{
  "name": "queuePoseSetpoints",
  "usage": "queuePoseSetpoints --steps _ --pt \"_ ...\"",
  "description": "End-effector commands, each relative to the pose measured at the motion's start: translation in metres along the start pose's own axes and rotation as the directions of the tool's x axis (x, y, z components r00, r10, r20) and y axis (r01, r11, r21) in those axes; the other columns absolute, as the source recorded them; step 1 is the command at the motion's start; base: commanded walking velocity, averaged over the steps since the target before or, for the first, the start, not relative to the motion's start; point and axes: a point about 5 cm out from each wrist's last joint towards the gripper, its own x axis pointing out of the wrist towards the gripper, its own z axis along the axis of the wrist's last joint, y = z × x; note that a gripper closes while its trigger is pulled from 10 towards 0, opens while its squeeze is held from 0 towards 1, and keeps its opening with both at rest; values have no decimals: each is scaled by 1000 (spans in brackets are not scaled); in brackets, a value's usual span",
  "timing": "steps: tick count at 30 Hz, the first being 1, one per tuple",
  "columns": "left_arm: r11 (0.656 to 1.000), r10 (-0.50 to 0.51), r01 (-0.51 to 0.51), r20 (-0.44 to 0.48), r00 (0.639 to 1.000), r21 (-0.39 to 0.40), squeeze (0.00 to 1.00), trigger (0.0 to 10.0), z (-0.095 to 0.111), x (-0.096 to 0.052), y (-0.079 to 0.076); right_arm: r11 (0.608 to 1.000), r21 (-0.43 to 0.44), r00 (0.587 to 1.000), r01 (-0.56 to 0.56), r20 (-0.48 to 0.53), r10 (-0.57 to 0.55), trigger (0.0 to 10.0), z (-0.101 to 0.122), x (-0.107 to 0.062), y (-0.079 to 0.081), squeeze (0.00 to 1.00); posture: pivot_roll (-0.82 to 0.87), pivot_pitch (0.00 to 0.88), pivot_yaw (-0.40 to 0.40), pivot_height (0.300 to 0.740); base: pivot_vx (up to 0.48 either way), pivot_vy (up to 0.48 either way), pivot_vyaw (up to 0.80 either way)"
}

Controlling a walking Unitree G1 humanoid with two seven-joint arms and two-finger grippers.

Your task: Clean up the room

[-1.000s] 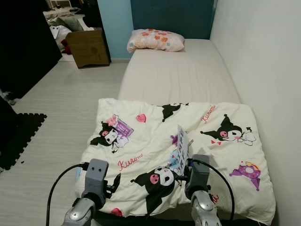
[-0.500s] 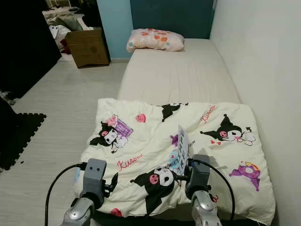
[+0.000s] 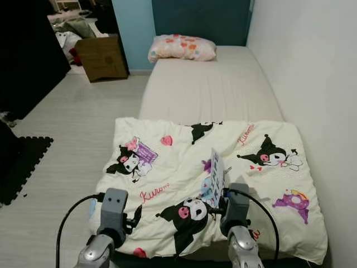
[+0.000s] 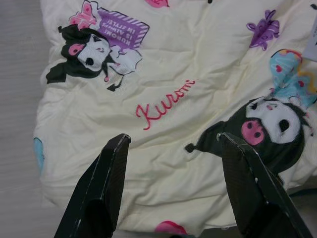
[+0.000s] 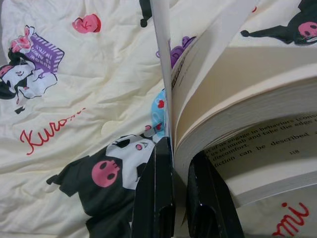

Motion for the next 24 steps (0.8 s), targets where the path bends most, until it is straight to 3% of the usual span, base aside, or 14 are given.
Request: queuePoseSetpoints --steps 1,24 --pt "1000 6 -6 -15 1000 4 0 10000 -3 -2 3 1000 2 1000 -10 14 10 10000 1 0 3 0 12 102 8 740 0 360 0" --pt "1000 5 -5 -21 1000 7 0 10000 -4 -5 7 1000 7 1000 -16 17 16 10000 1 0 6 0 23 98 7 740 0 369 0"
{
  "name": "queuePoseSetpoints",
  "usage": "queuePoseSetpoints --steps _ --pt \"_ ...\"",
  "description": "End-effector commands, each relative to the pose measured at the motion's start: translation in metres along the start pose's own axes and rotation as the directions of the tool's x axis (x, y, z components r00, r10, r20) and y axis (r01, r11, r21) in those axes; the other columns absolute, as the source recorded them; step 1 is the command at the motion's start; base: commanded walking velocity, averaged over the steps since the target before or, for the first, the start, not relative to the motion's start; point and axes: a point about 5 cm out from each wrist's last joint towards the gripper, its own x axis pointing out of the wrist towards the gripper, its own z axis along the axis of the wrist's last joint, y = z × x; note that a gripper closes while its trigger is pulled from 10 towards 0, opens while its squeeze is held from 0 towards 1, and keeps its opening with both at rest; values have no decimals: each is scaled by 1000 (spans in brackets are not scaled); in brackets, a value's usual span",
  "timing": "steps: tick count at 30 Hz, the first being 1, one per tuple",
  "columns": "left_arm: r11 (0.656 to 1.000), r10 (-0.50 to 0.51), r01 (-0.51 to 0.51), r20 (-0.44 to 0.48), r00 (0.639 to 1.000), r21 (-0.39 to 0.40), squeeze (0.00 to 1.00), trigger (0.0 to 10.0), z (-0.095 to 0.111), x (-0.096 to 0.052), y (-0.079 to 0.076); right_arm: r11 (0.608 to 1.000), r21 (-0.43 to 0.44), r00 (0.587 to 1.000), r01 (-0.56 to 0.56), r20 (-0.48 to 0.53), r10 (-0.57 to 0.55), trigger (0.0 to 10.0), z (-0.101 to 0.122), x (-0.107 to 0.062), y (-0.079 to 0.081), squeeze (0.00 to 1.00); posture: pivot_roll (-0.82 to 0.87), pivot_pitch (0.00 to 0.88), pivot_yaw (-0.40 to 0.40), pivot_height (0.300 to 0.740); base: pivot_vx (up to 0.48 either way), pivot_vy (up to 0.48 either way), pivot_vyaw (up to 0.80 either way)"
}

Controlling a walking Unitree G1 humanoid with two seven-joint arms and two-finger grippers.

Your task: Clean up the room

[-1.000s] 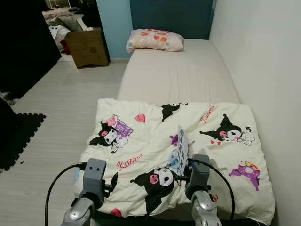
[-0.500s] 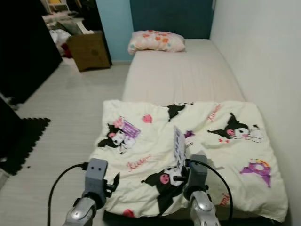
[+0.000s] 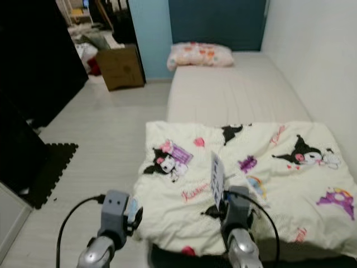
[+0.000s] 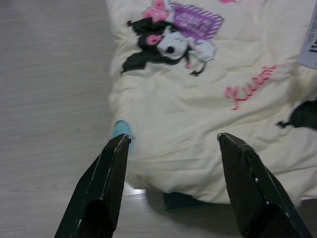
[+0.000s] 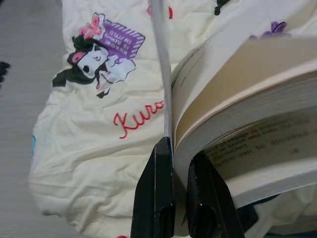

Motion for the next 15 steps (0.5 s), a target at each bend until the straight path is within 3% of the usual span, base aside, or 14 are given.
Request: queuePoseSetpoints --steps 1,15 --pt "1000 15 -14 -30 999 7 0 10000 -6 -3 7 1000 7 1000 -21 24 21 10000 3 0 8 0 23 99 7 740 0 368 0" --pt "1000 24 -24 -30 999 9 0 10000 -6 -6 10 1000 9 999 -29 20 29 10000 1 0 10 0 33 104 3 740 0 375 0"
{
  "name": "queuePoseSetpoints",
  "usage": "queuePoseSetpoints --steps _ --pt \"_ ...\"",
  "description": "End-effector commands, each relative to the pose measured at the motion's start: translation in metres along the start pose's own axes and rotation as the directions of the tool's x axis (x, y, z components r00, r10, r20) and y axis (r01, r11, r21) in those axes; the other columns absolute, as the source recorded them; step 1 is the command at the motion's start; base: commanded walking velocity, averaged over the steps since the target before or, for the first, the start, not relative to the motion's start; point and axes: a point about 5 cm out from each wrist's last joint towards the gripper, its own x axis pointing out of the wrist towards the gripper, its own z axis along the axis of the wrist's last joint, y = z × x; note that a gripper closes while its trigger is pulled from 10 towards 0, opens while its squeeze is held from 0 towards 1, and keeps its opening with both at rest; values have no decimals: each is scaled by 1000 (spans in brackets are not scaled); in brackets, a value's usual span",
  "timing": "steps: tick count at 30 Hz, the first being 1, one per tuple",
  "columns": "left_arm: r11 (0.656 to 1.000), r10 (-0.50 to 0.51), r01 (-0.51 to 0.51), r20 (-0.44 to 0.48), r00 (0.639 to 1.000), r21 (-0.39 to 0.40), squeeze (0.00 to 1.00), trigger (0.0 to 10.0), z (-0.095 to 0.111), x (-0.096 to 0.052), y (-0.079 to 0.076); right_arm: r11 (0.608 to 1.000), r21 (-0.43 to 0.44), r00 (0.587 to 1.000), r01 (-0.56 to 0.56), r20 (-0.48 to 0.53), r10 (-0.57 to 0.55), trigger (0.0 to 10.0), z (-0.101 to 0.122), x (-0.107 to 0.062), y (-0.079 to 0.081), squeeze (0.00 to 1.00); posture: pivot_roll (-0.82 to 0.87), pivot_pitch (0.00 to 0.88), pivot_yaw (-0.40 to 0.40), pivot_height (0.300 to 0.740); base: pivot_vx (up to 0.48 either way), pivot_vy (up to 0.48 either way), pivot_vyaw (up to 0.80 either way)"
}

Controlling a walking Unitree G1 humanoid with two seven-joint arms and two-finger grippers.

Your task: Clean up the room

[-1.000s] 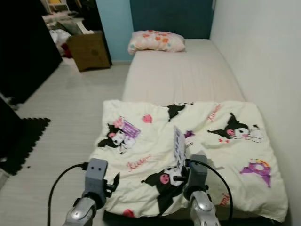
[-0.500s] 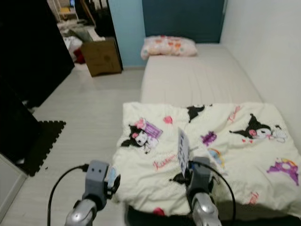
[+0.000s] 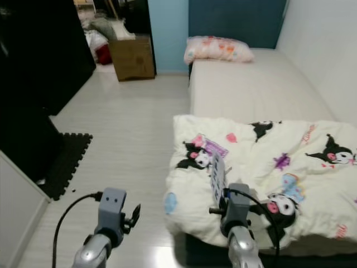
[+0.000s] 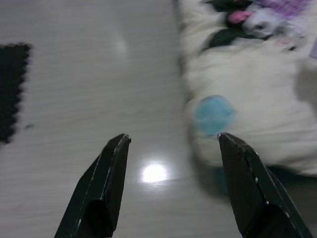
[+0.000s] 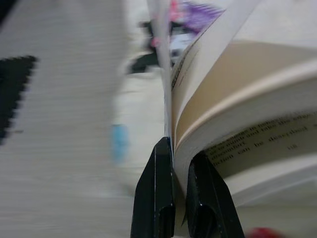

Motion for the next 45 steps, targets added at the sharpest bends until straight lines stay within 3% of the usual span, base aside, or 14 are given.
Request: queuePoseSetpoints --steps 1,16,20,31,45 --pt "1000 -1 1 -23 1000 -4 0 10000 -5 -3 0 1000 -8 1000 -7 19 7 10000 2 0 0 0 35 105 2 740 0 379 0" --pt "1000 4 -4 -22 1000 -2 0 10000 -4 -4 3 1000 -1 1000 -12 14 12 10000 1 1 4 0 45 109 2 740 0 384 0" --pt "1000 1 -1 -24 1000 -3 0 10000 -5 -7 4 1000 0 1000 -14 13 14 10000 1 1 4 0 48 111 -1 740 0 0 0" --pt "1000 25 -25 -38 999 -12 0 10000 -6 -9 9 1000 -1 1000 -8 11 8 10000 1 1 2 0 50 109 -3 740 0 -480 0" --pt "996 80 -81 -21 997 -39 0 10000 -5 -10 13 1000 -3 1000 -4 12 4 10000 0 0 0 0 48 96 -6 740 0 0 0"
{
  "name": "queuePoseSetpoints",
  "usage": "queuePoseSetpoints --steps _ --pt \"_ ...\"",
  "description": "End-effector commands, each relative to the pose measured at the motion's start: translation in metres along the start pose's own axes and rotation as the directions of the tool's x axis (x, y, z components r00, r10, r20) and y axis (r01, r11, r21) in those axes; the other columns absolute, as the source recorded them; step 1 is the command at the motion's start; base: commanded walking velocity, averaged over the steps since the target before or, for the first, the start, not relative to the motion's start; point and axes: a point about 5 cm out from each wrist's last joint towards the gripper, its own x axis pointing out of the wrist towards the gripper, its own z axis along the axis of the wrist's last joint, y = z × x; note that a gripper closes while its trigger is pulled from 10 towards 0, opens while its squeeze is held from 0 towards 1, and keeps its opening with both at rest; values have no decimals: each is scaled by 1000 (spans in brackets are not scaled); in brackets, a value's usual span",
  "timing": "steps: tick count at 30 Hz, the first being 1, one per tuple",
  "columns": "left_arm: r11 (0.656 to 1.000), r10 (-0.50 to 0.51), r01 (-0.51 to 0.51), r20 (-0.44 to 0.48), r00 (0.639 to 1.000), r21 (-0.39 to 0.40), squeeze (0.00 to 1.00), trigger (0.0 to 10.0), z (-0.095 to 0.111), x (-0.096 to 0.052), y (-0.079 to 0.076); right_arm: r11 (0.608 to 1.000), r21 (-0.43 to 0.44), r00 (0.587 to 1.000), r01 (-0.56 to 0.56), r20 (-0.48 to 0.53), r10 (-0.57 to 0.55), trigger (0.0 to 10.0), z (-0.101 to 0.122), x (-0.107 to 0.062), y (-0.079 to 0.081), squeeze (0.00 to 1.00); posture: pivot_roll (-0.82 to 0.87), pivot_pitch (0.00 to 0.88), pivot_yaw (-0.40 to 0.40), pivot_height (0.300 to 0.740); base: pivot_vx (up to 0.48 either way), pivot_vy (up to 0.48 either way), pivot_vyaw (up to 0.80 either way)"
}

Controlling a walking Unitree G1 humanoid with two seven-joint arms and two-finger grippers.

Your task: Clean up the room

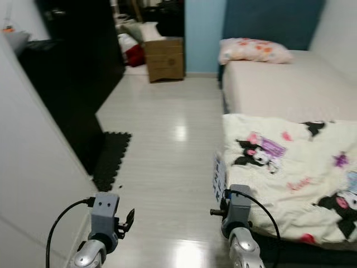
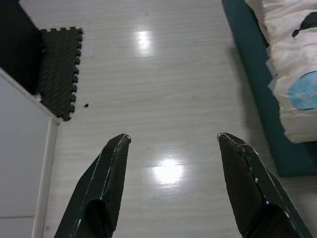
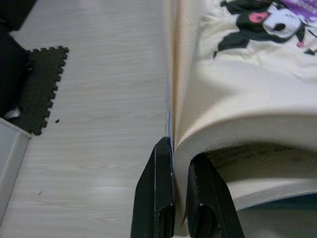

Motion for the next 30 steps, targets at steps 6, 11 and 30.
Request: queuePoseSetpoints --steps 6,11,30 --pt "998 60 -60 11 998 -3 0 10000 0 -1 10 1000 -1 999 -21 25 21 10000 2 0 6 0 47 91 -6 740 0 0 0" --pt "997 81 -81 35 996 -1 0 10000 4 1 12 1000 -1 999 -19 30 19 10000 3 1 6 0 44 84 -3 740 0 0 0" --pt "999 35 -33 72 997 -33 0 10000 10 2 7 1000 -5 999 -24 38 24 10000 6 3 5 0 43 82 -11 740 217 0 0"
